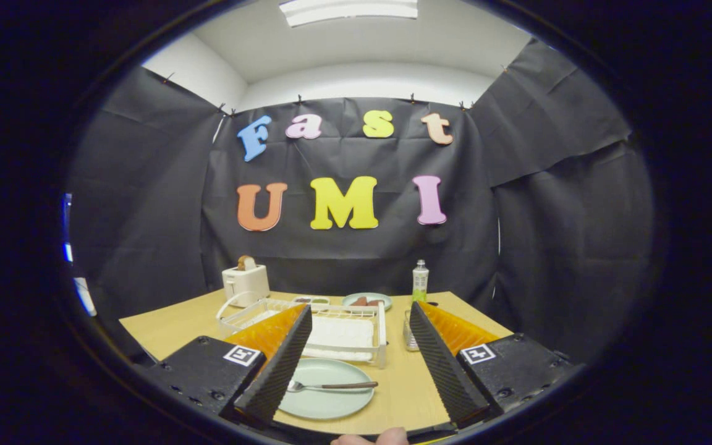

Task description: Take the plate from the dish rack, then take the spoon from the basket and place it into the plate.

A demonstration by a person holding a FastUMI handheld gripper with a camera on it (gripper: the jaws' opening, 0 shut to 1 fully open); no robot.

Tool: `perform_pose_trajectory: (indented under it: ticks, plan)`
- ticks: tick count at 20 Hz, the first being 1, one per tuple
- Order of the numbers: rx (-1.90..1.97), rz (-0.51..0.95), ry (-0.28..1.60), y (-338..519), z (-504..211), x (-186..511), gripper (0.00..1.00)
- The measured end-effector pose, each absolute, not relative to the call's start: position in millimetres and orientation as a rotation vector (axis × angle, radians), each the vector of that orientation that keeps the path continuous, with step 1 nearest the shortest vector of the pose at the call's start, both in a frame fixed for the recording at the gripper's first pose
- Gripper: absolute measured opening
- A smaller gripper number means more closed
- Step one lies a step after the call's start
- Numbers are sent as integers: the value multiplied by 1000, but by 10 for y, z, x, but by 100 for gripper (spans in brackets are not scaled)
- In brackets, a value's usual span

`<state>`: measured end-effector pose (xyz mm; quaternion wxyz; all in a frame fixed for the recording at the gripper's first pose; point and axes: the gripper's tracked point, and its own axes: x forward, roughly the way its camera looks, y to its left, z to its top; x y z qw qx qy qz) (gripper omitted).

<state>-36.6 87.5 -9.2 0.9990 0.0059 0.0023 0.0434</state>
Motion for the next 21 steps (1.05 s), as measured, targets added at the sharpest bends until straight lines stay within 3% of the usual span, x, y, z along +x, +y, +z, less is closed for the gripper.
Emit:
perform_pose_trajectory:
  ticks: [21]
  plan:
    - [24, 102, -35, 868, 58, -533, 100]
